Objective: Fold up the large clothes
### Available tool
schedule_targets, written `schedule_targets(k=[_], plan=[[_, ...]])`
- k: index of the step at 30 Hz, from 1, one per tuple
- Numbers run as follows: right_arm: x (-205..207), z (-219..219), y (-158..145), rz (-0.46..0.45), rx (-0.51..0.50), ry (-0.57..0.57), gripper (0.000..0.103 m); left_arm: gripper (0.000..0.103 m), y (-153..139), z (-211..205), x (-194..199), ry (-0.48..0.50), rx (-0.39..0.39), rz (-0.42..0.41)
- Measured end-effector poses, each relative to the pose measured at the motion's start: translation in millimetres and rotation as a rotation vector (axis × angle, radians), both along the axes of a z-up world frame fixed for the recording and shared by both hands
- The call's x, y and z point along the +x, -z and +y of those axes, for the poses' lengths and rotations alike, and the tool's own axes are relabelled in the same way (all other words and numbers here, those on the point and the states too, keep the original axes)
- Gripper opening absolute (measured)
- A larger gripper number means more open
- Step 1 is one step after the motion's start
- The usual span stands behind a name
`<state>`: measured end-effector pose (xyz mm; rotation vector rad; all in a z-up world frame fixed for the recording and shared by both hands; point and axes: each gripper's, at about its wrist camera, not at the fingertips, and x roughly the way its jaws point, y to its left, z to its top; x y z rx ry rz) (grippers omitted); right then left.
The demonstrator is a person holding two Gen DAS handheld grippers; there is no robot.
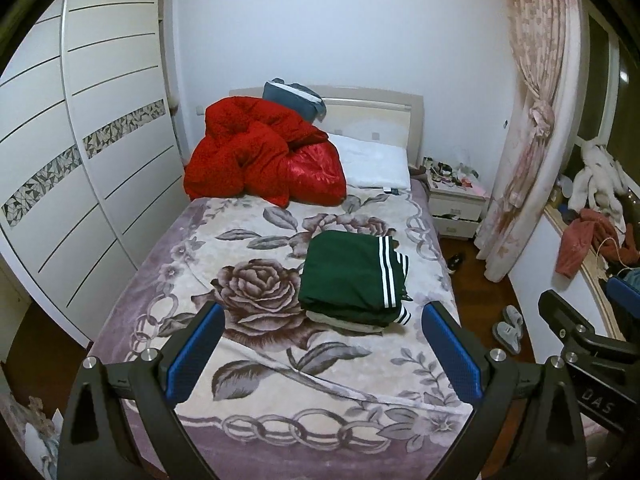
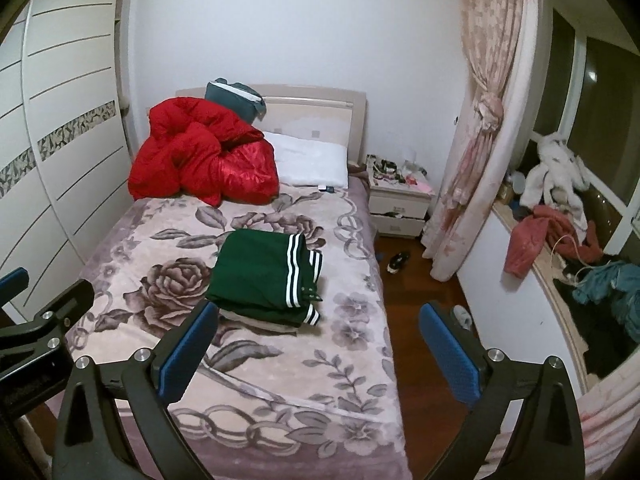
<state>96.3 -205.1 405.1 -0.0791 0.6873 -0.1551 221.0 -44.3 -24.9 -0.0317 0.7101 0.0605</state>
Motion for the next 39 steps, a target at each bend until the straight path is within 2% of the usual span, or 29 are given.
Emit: schedule_targets(k=[10,30,39], plan=[[-2,4,-10,-0.010,0.013,-0.005,0.103,0.101,-8,3,-10,-0.016,0.004,-0.041],[-8,5,-20,-0.027,0.027,0.004,0.103,0.101,-17,8,-16,-0.020,0.016,-0.057],[-40,5,-19,-0.046,0.031,0.044,0.103,0.101,-22,9,-15,-0.022,0.022,-0.065]])
